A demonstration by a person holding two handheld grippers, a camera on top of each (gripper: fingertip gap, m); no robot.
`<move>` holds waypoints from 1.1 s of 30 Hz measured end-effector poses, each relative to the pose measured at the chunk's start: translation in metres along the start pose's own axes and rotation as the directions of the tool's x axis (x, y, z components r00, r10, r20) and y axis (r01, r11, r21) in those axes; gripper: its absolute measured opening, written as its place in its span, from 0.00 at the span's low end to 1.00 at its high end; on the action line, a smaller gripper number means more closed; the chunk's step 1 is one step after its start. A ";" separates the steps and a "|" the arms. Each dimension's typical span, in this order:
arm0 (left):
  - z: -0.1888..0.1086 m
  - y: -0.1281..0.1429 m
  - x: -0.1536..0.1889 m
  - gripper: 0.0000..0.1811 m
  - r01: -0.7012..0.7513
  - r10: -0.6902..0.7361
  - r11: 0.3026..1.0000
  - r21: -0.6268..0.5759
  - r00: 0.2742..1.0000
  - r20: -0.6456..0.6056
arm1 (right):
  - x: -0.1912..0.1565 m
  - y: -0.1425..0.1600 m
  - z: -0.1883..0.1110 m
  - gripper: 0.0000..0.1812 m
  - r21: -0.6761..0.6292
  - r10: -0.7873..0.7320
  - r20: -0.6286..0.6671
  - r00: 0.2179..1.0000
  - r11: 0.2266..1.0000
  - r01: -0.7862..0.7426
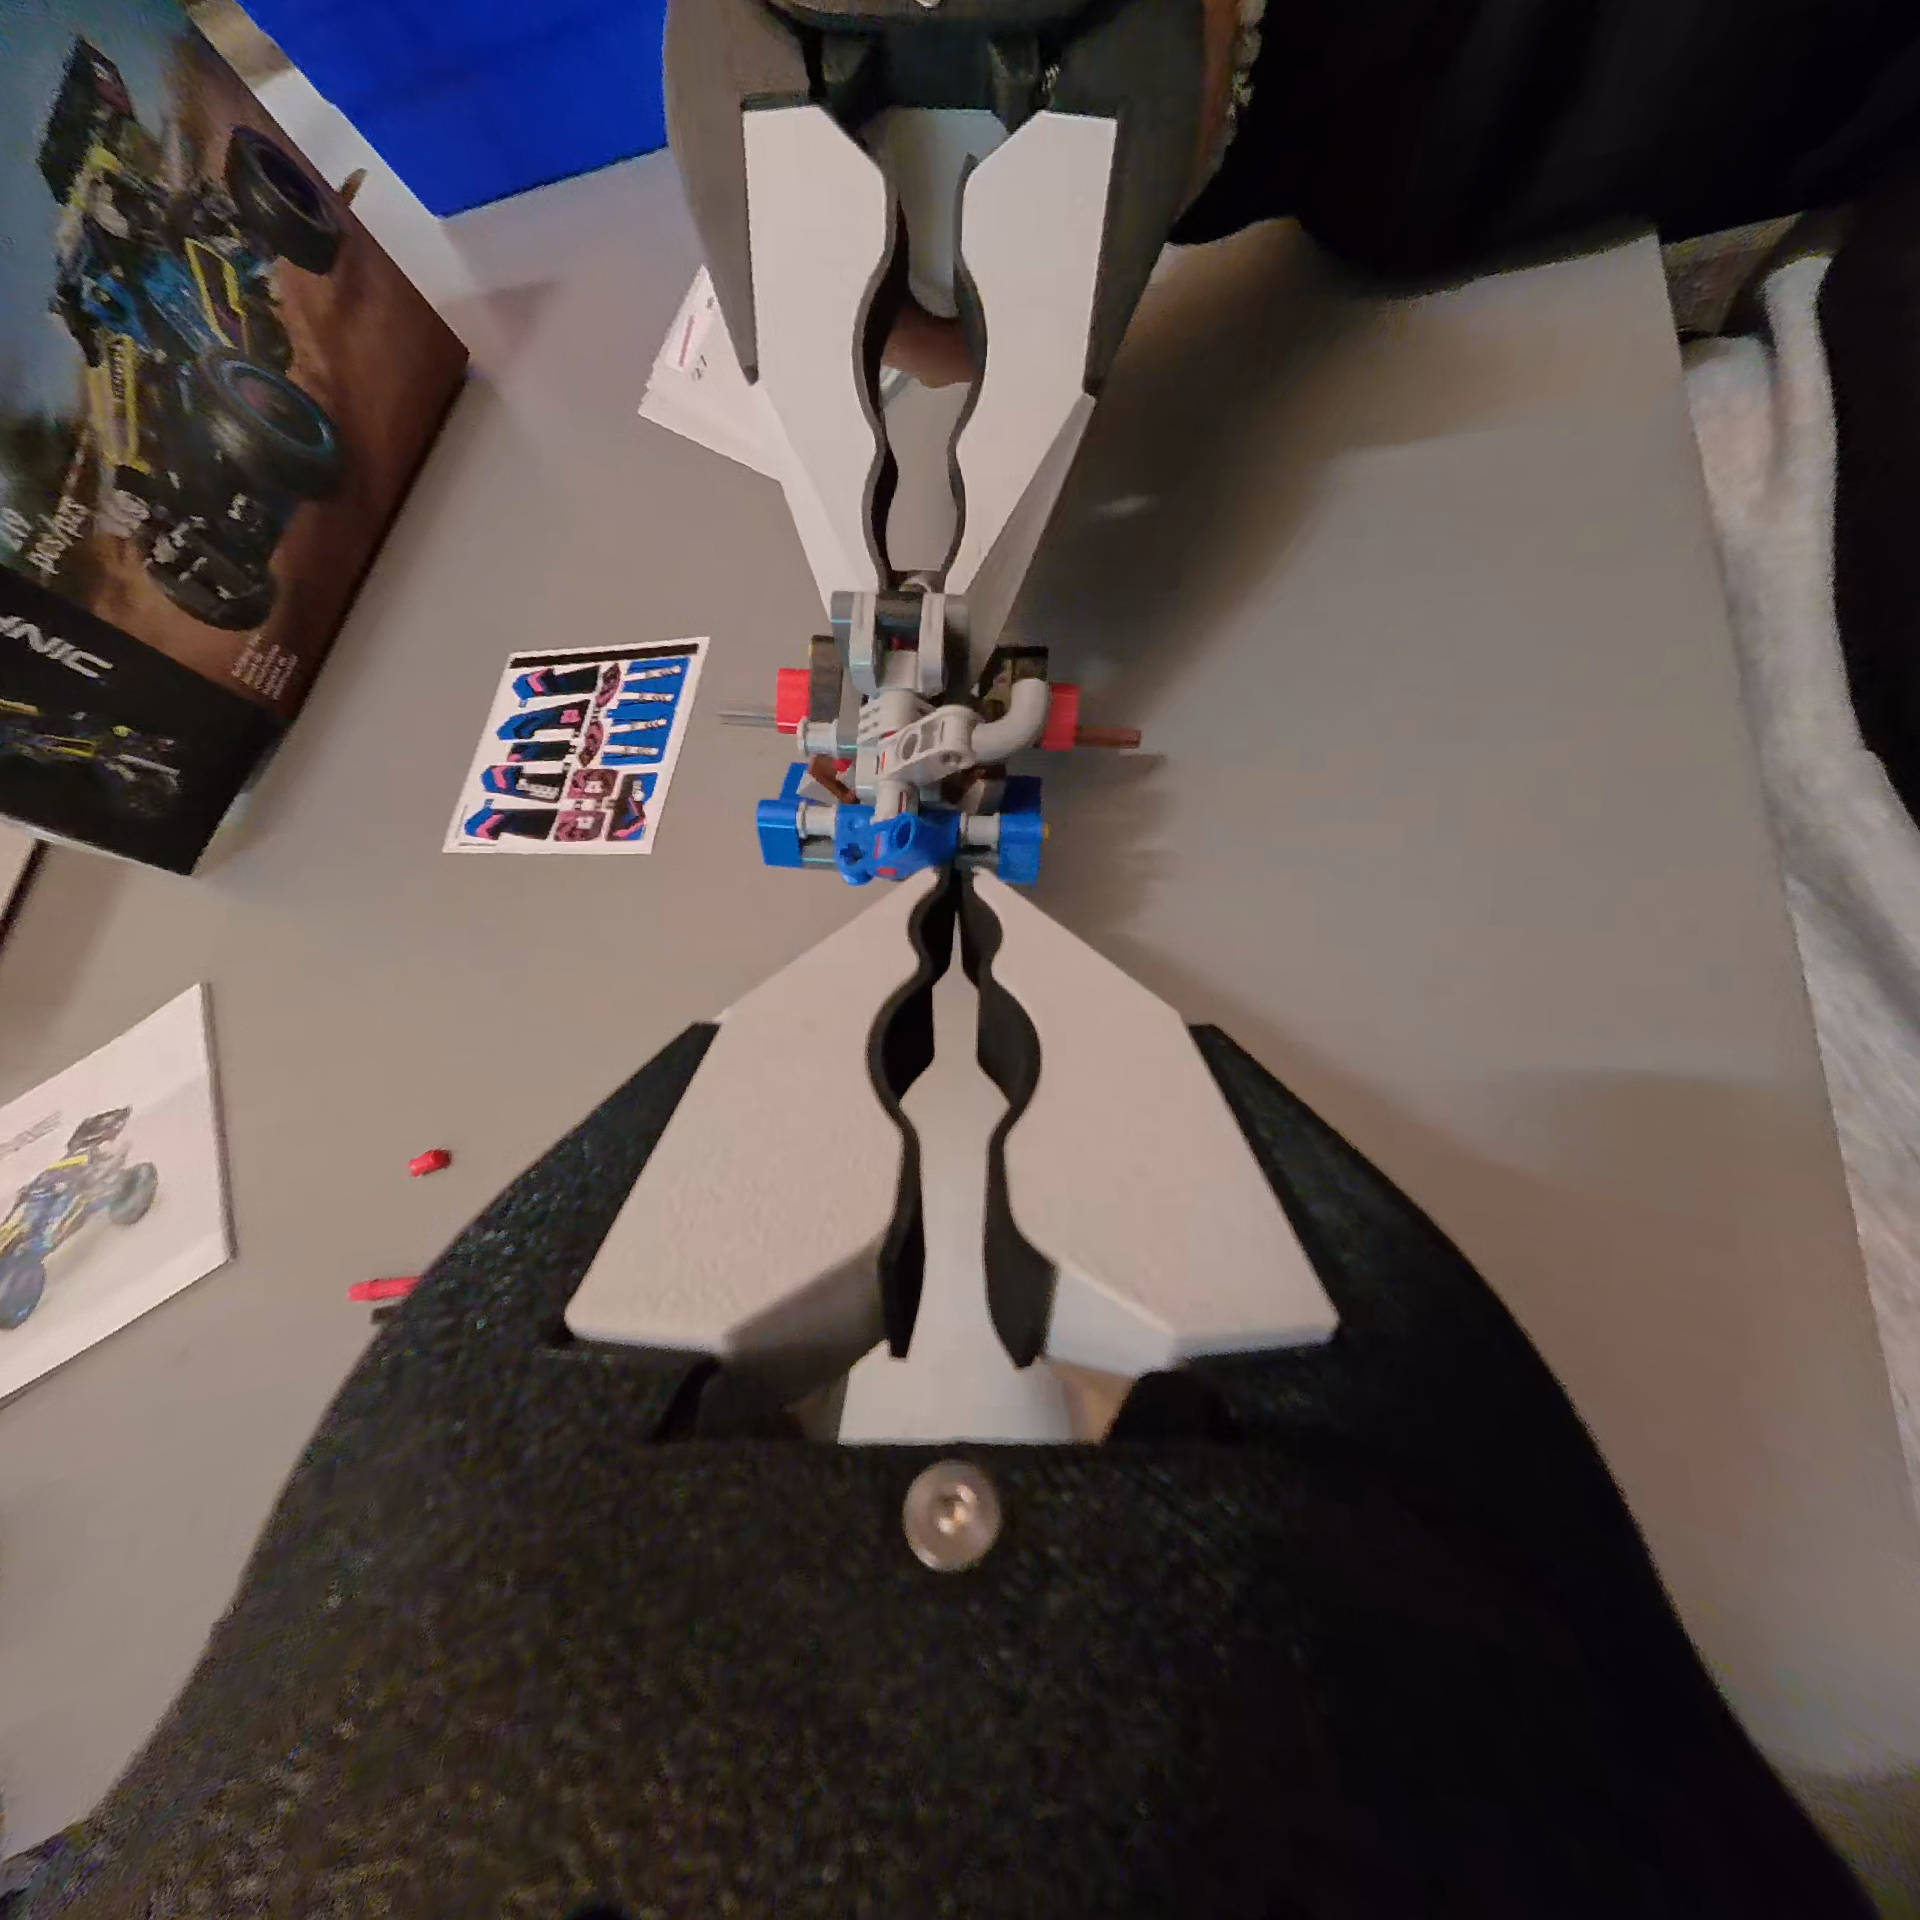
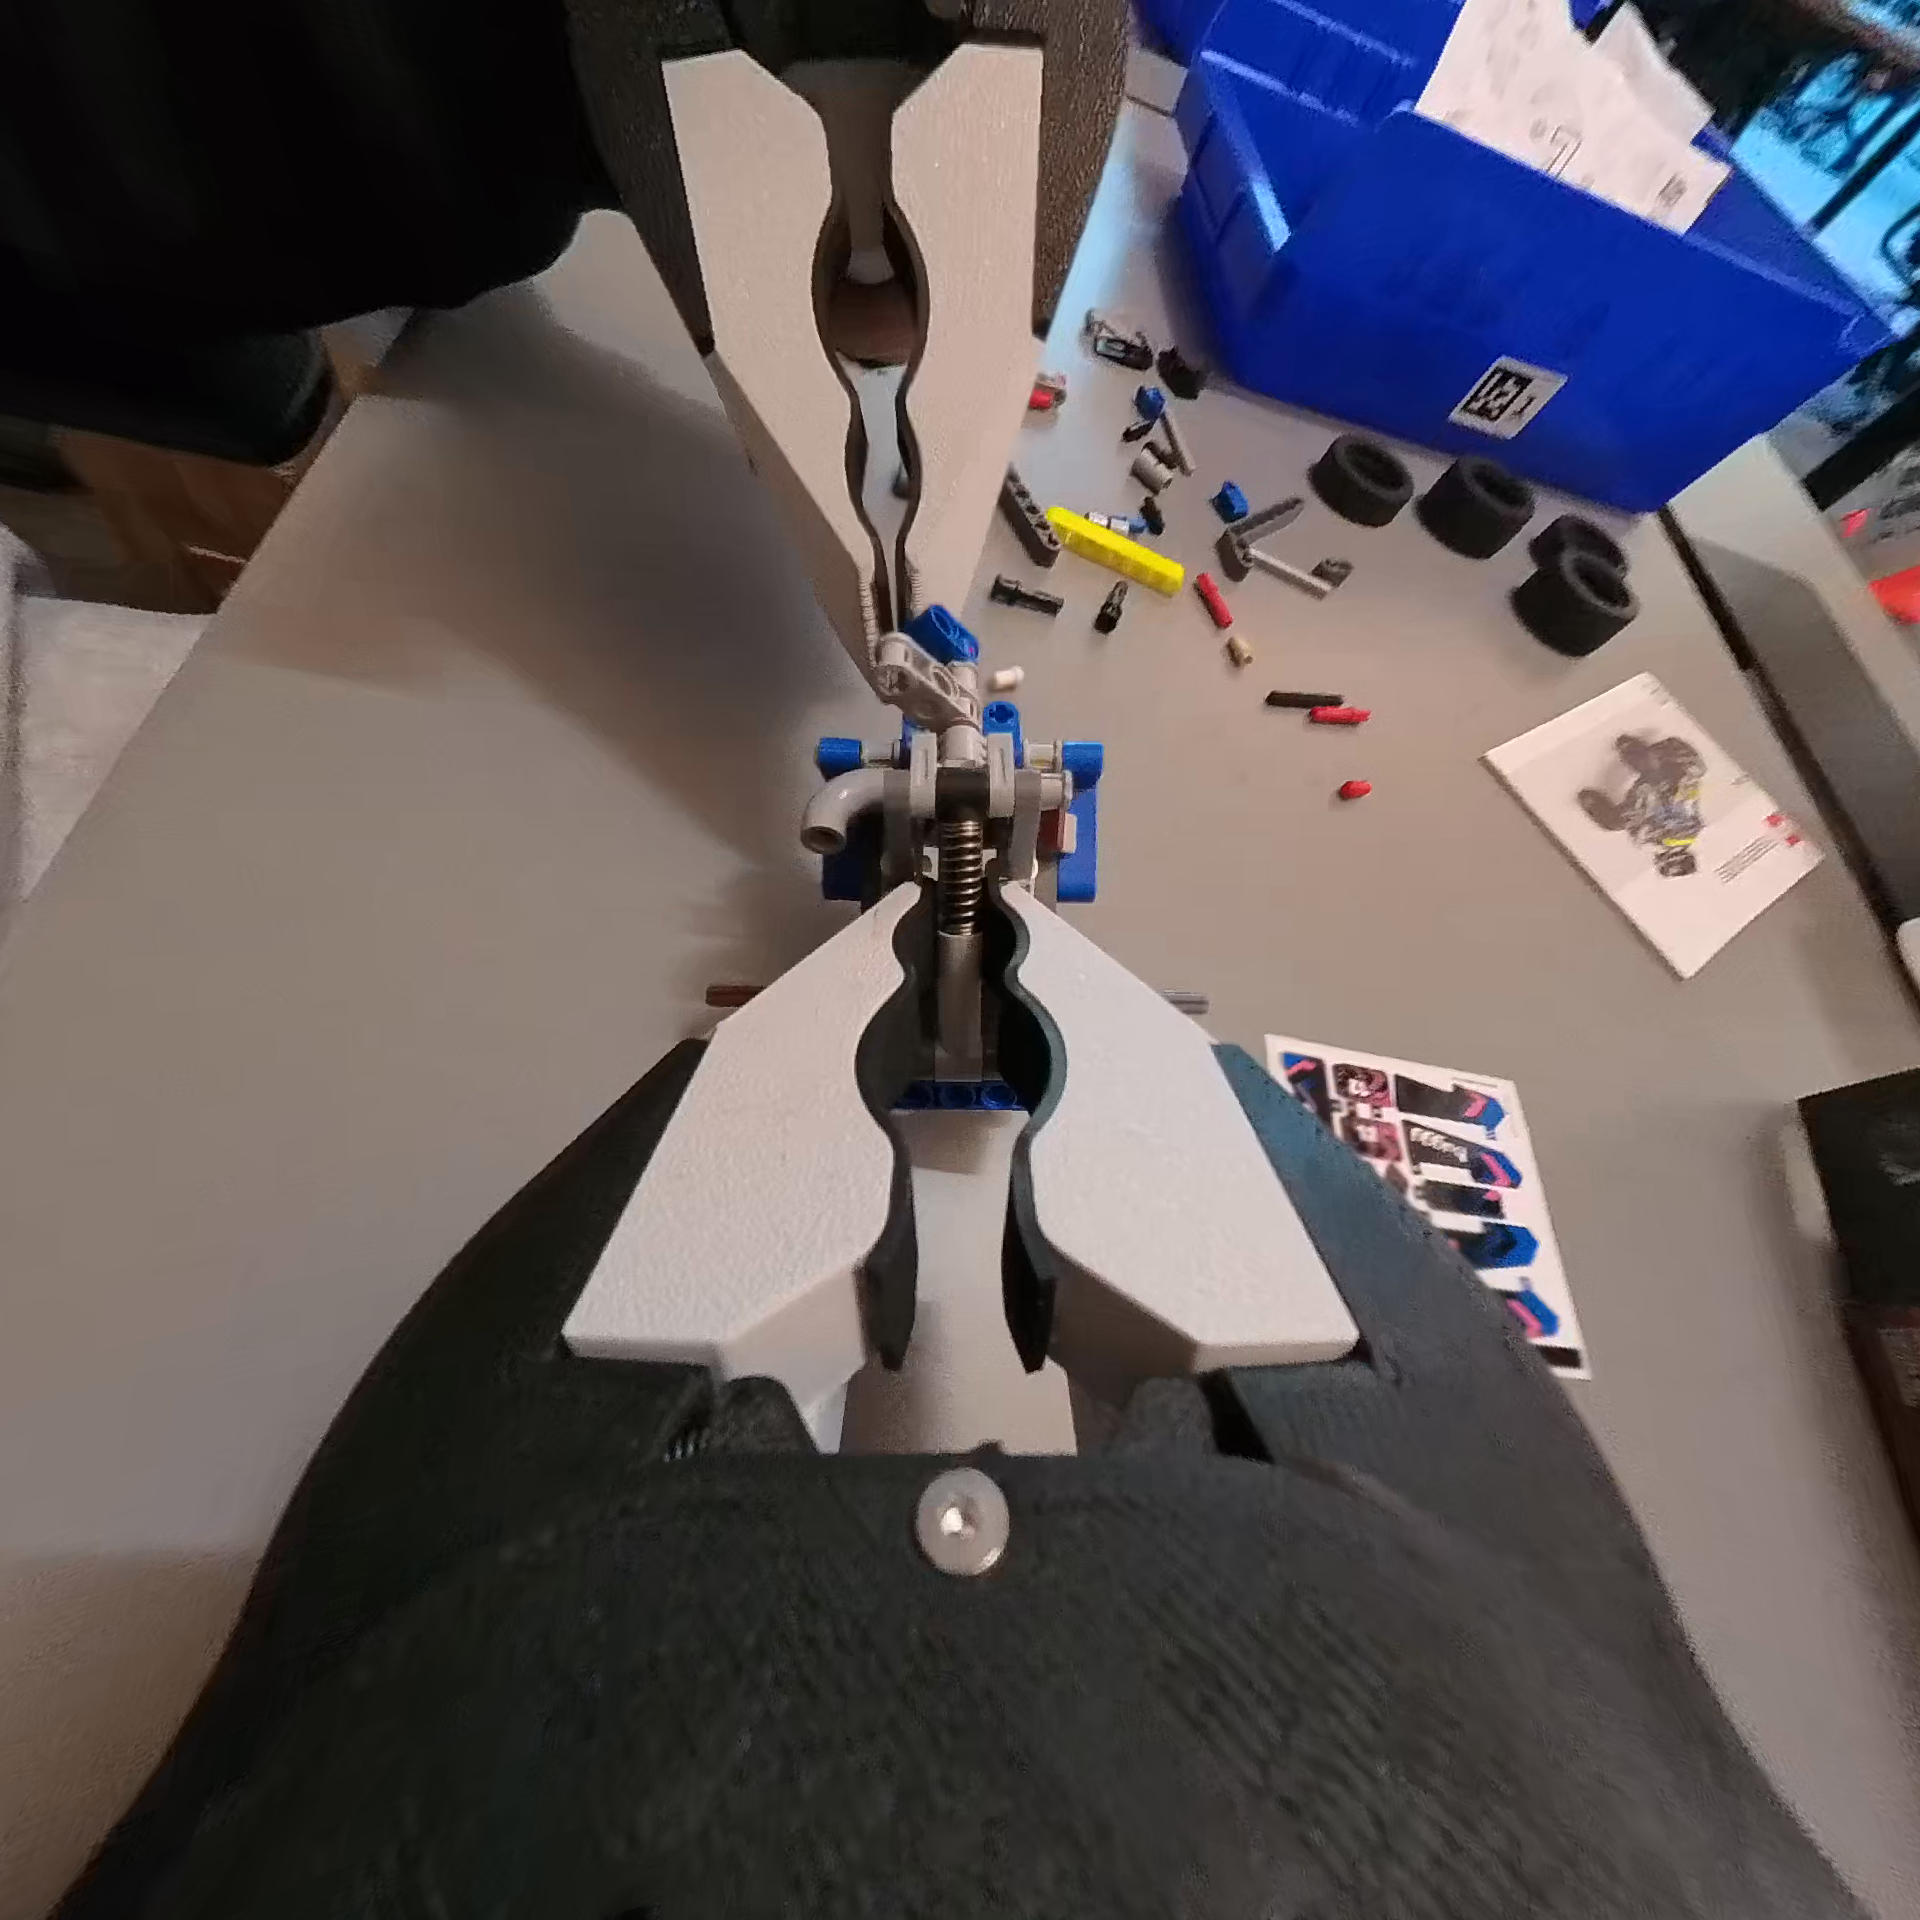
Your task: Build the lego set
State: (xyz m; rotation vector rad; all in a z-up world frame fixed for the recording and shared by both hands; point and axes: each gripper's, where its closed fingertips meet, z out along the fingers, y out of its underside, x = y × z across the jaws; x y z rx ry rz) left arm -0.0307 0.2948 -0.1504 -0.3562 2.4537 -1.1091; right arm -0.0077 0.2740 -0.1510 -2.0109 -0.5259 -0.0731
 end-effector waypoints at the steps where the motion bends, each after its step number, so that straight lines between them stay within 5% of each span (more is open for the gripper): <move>1: 0.002 0.002 0.001 0.00 0.005 -0.005 1.000 -0.006 1.000 -0.008 | -0.001 0.003 0.000 0.03 -0.009 0.011 0.016 1.000 1.000 -0.011; 10: 0.019 0.009 0.009 0.00 0.023 -0.025 0.999 -0.043 0.999 -0.047 | -0.009 0.022 -0.001 0.03 -0.076 0.079 0.102 0.992 0.995 -0.072; 33: 0.024 0.014 0.011 0.00 0.014 -0.017 0.998 -0.065 0.999 -0.047 | -0.012 0.021 0.000 0.03 -0.008 0.167 0.173 0.971 0.986 -0.168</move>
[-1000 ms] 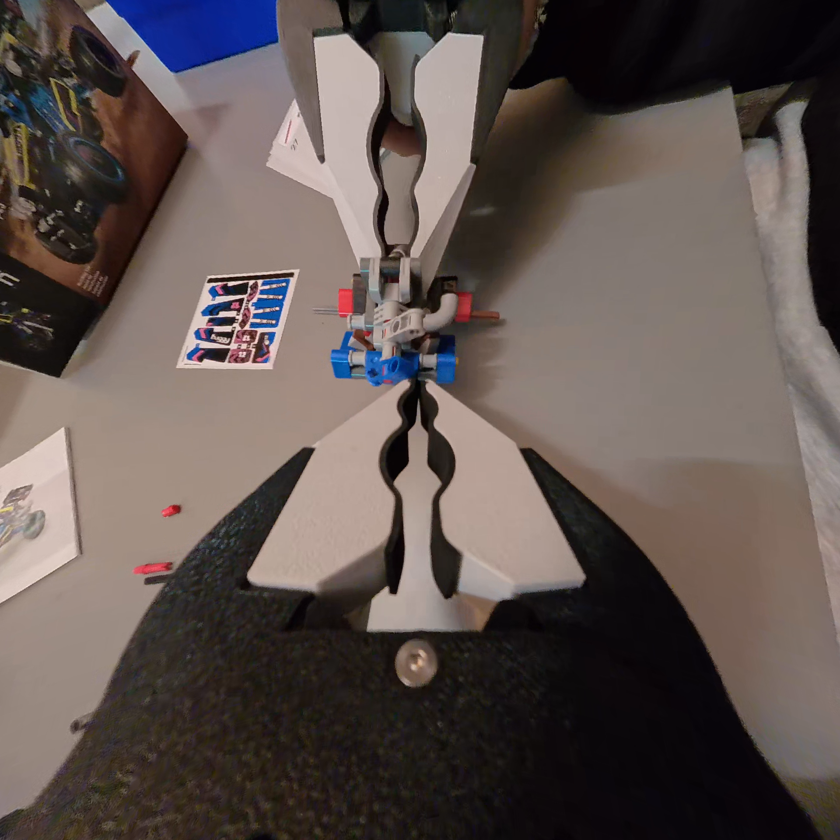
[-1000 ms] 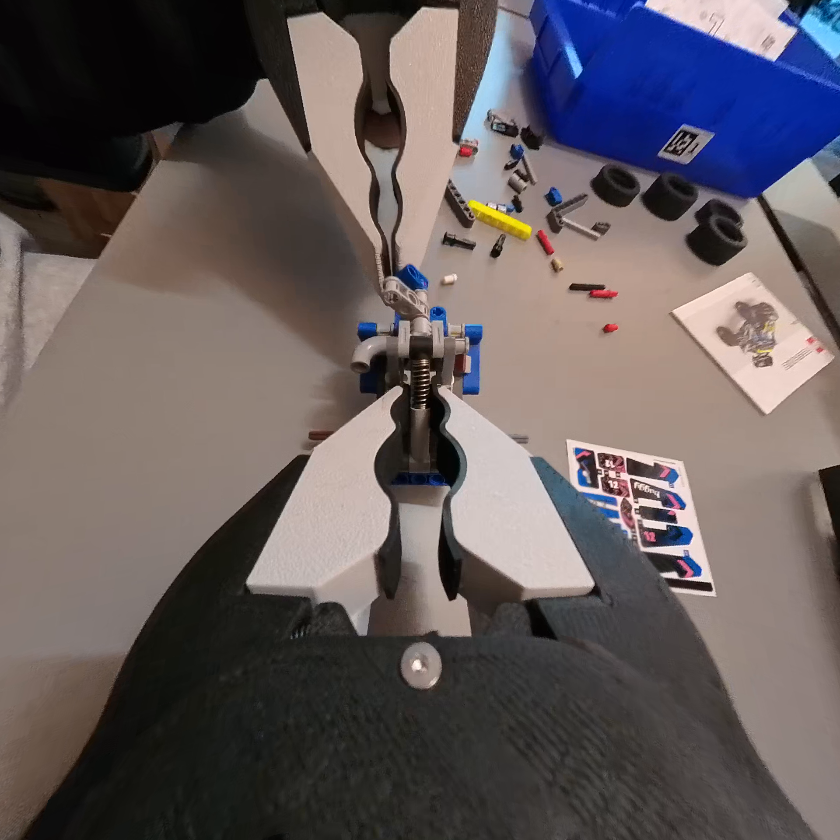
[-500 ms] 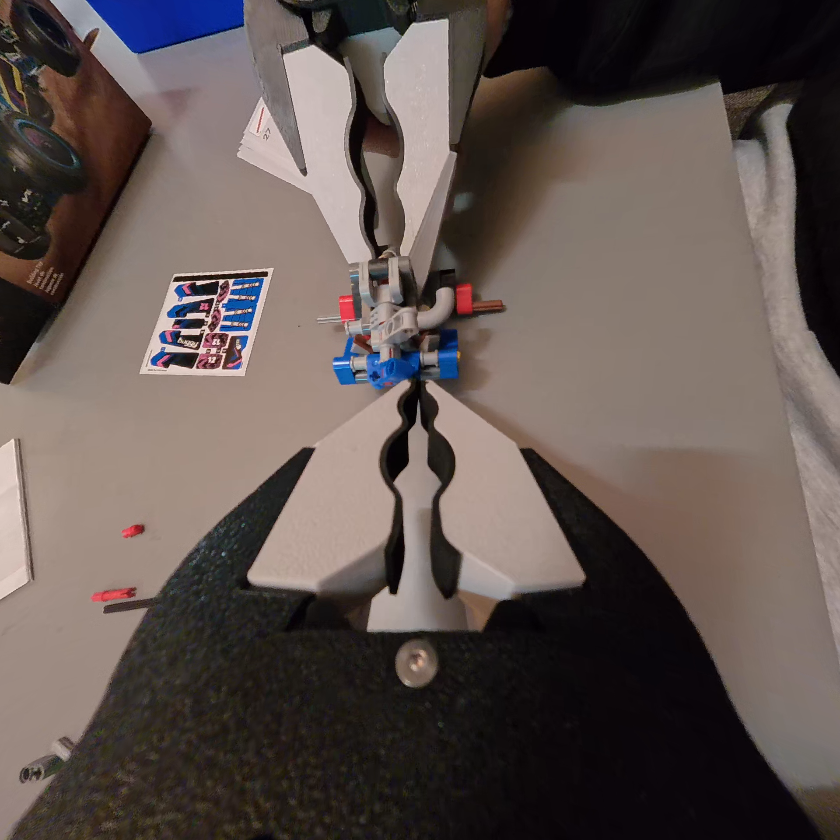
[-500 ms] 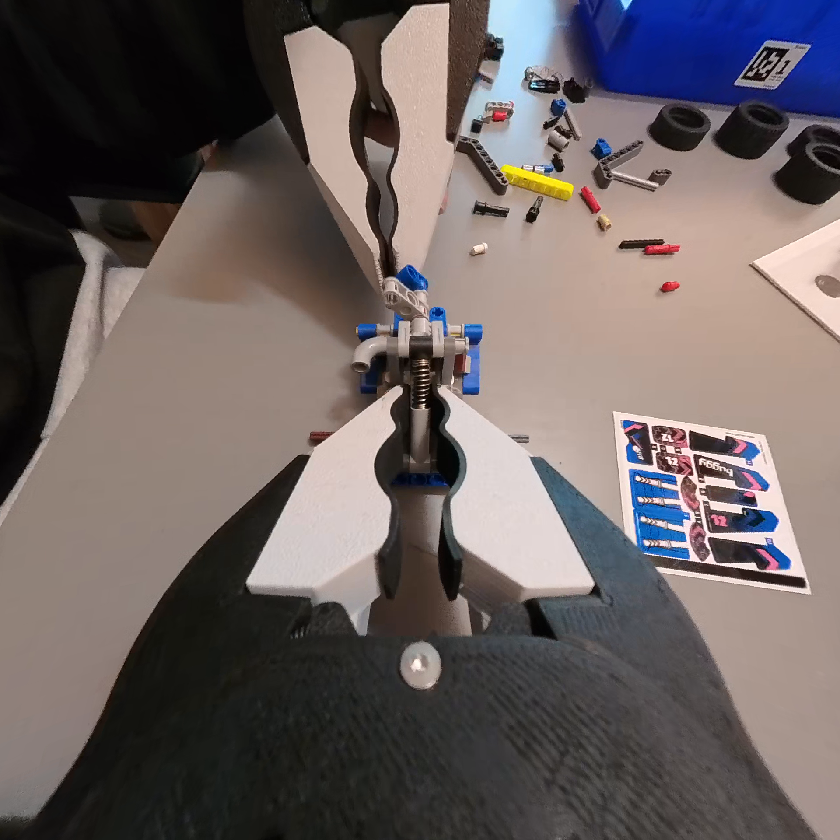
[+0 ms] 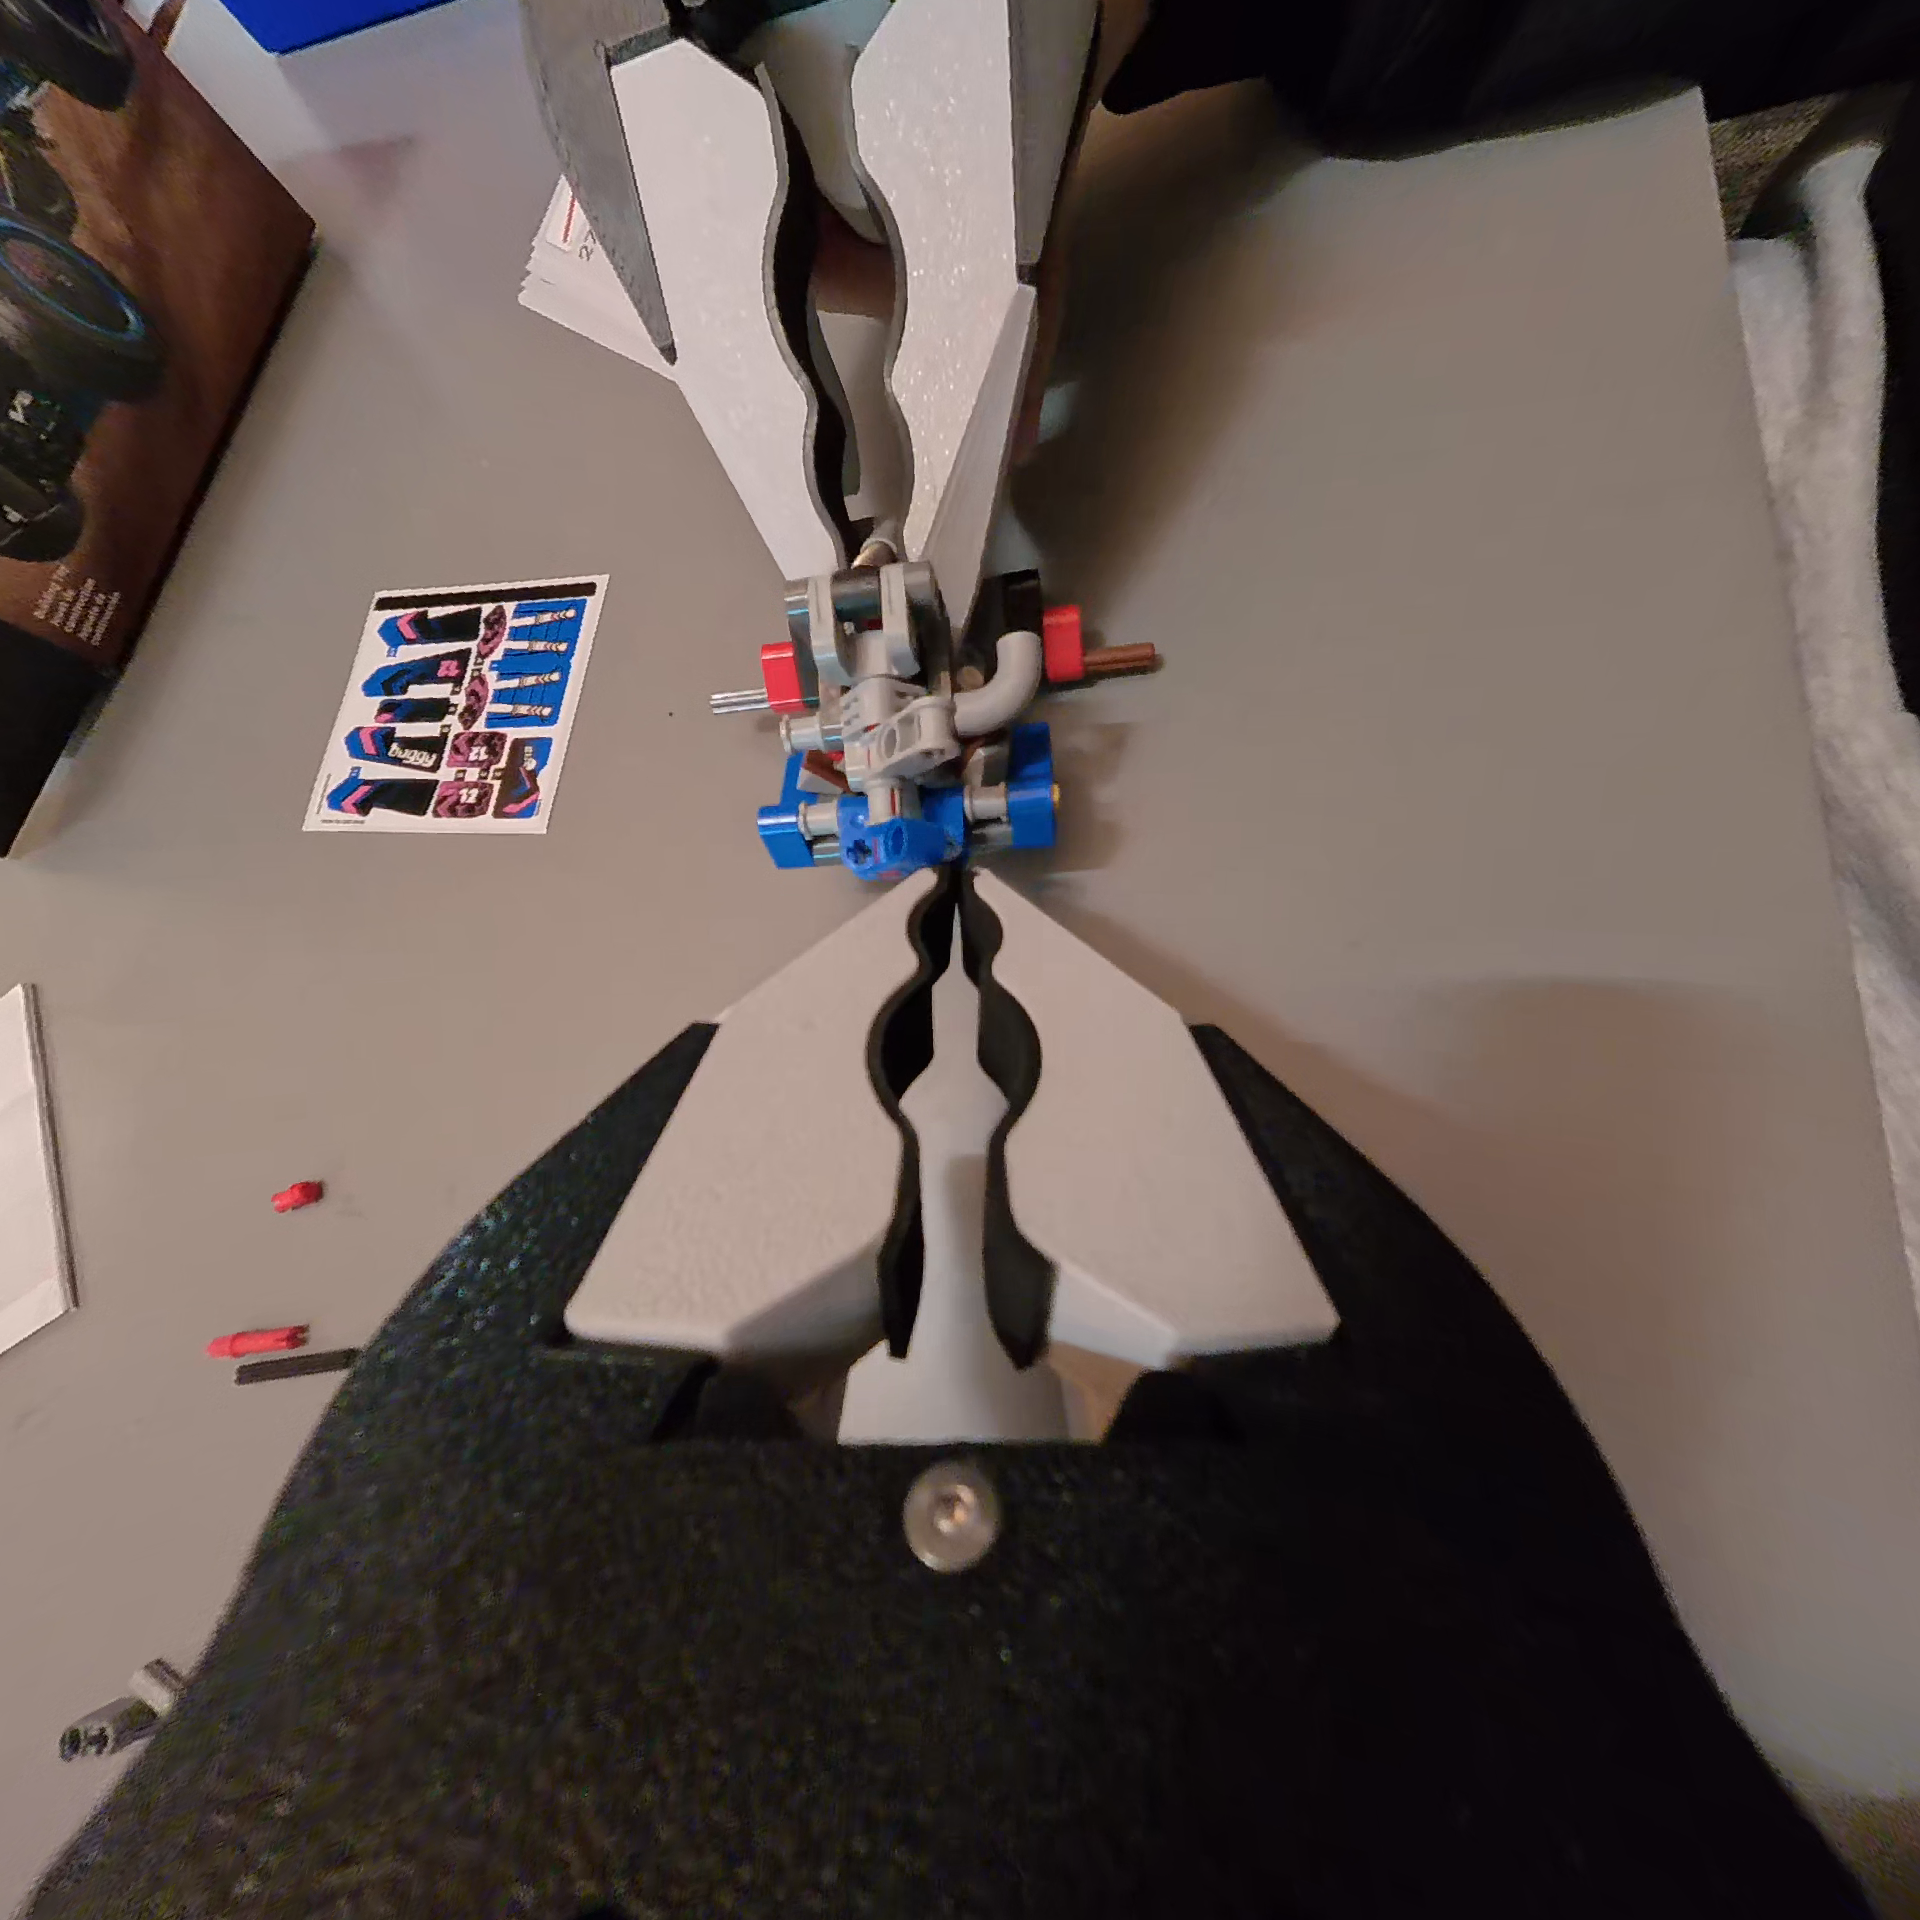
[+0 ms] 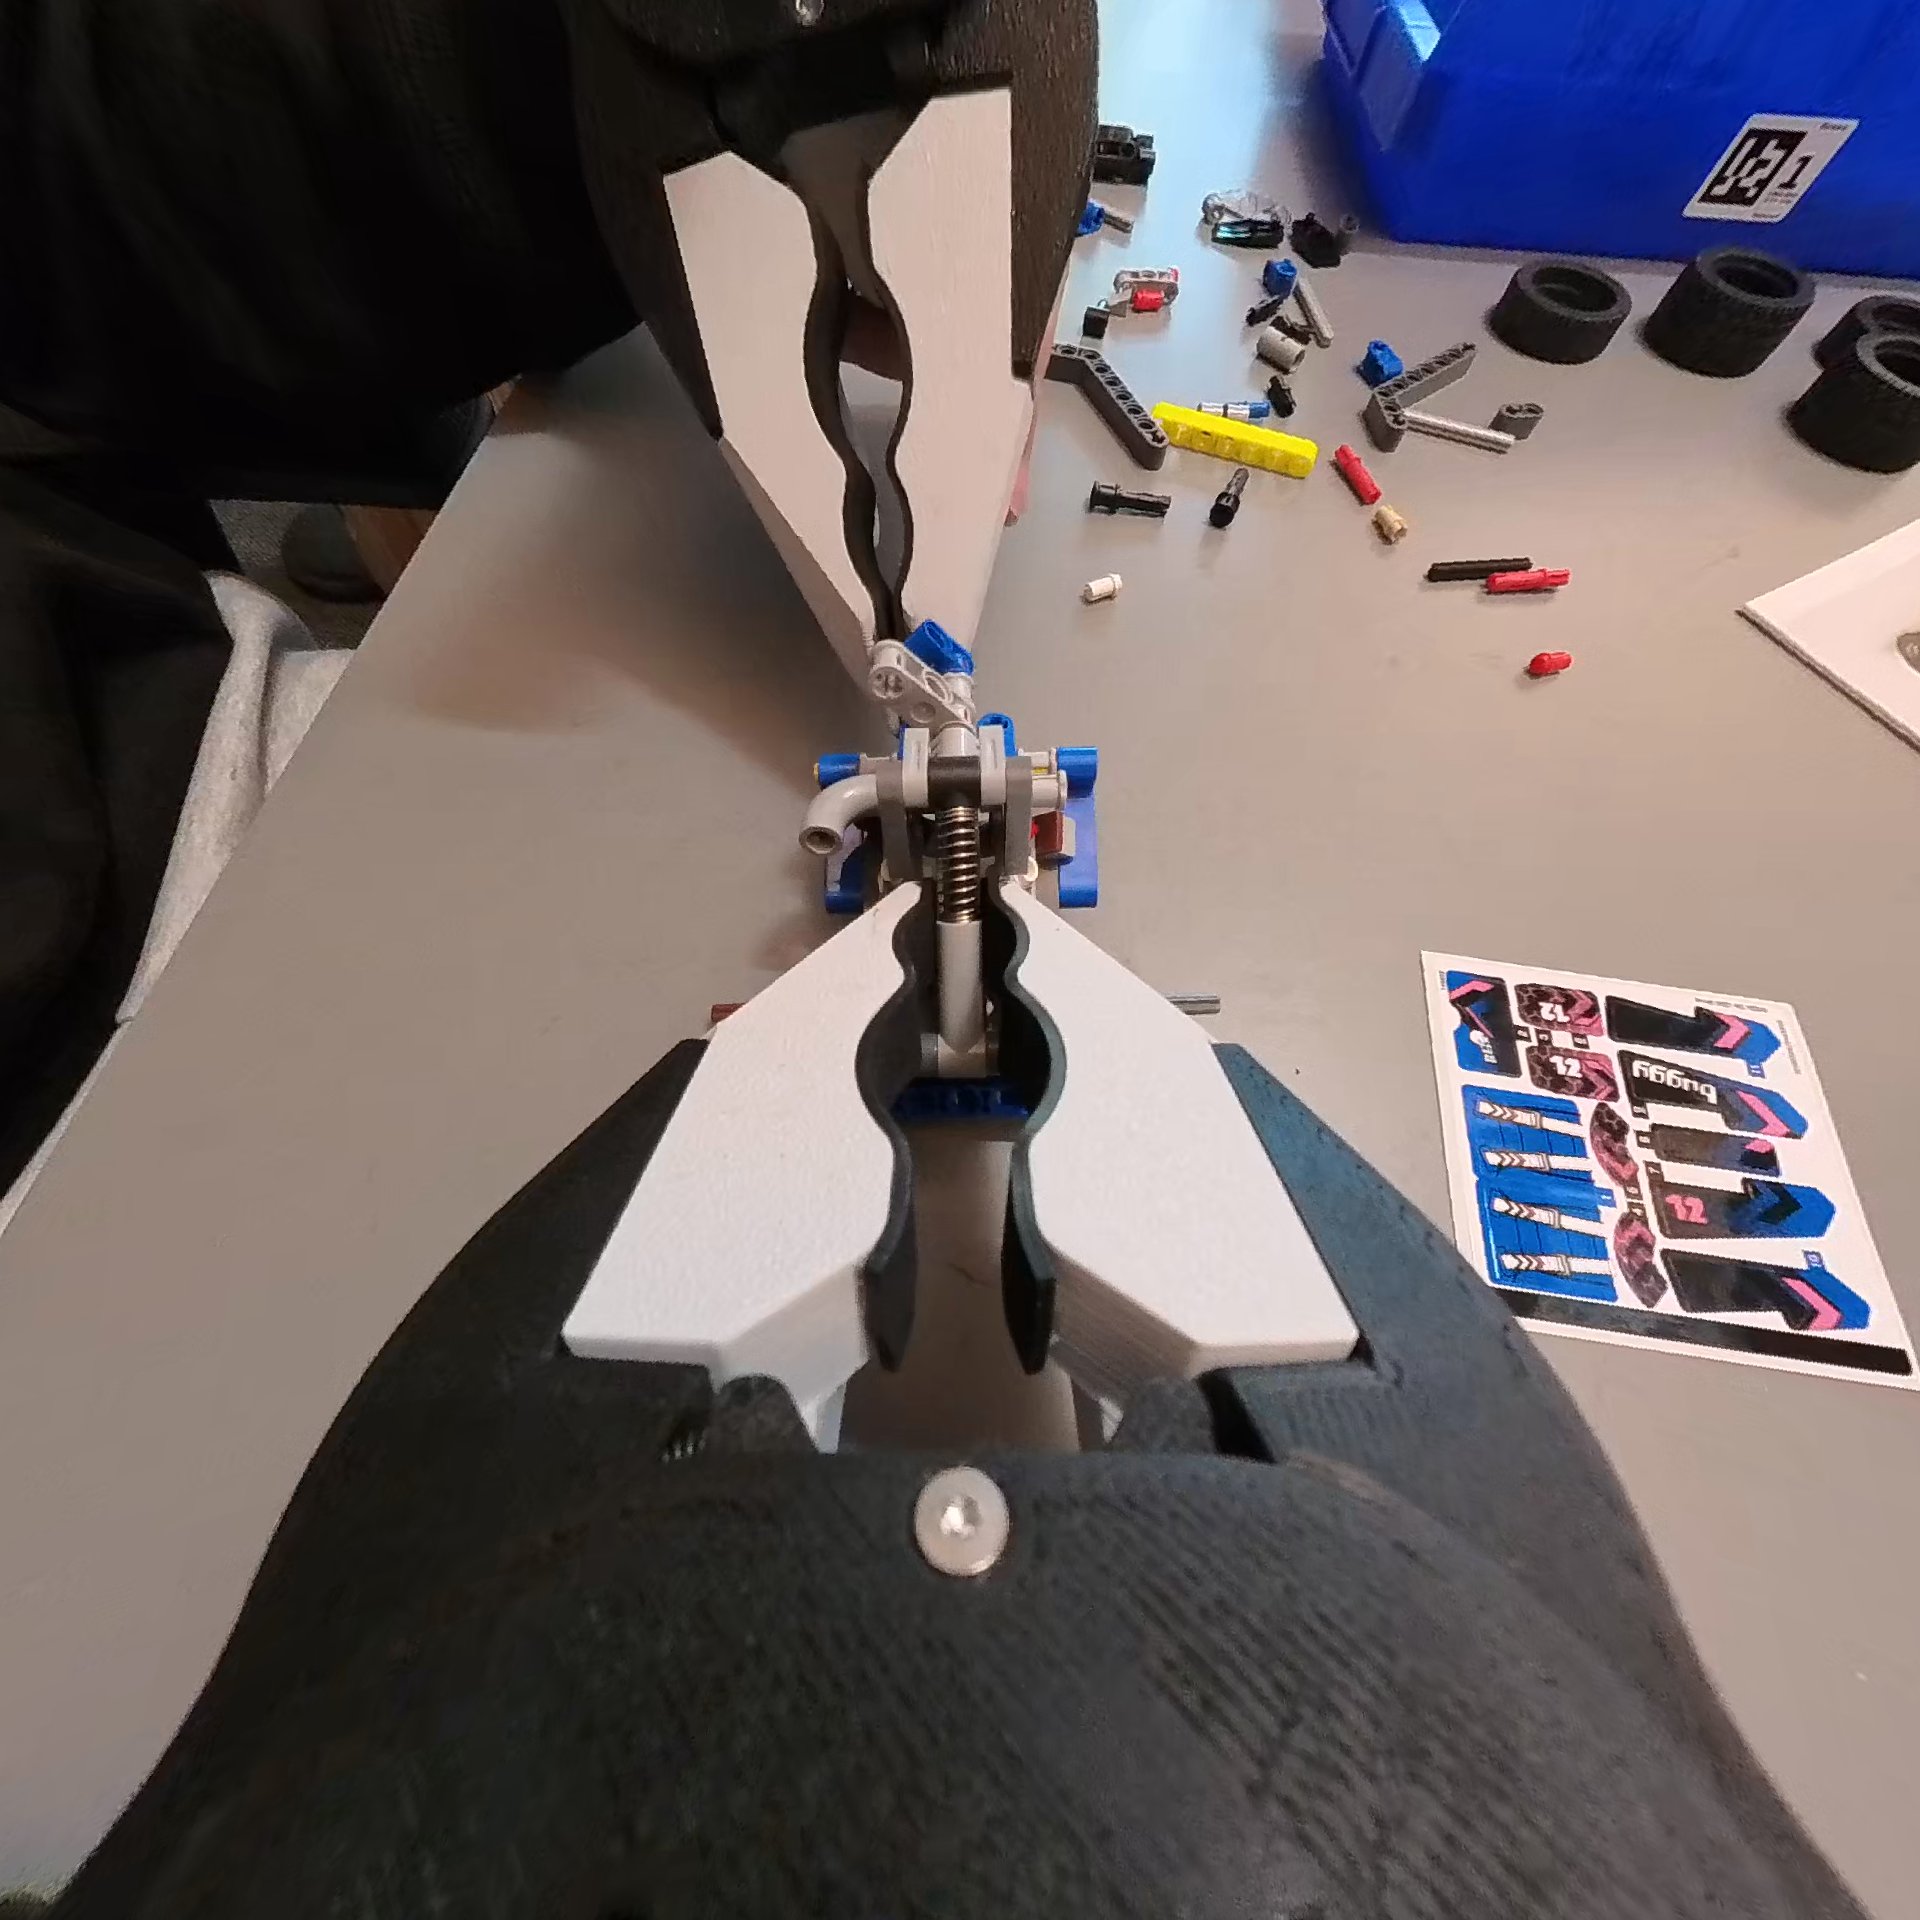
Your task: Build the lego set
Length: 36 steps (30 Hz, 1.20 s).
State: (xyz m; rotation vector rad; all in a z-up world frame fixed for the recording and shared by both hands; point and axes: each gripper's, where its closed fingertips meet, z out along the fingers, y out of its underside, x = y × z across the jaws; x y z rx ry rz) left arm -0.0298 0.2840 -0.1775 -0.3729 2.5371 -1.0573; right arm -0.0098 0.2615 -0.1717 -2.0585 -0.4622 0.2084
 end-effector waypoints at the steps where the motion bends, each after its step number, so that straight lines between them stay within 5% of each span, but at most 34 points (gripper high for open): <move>1: 0.000 0.000 0.000 0.00 0.001 -0.001 1.000 0.000 1.000 0.001 | 0.000 0.000 0.000 0.03 0.000 0.001 0.000 1.000 1.000 -0.001; 29: -0.007 0.021 -0.009 0.06 -0.043 0.051 0.993 -0.110 0.996 0.068 | 0.003 0.001 -0.001 0.03 -0.003 0.016 0.000 1.000 1.000 -0.016; 36: -0.024 0.009 -0.030 0.15 -0.216 0.226 0.974 -0.068 0.942 0.250 | 0.003 0.002 -0.002 0.03 -0.004 0.018 0.003 1.000 1.000 -0.018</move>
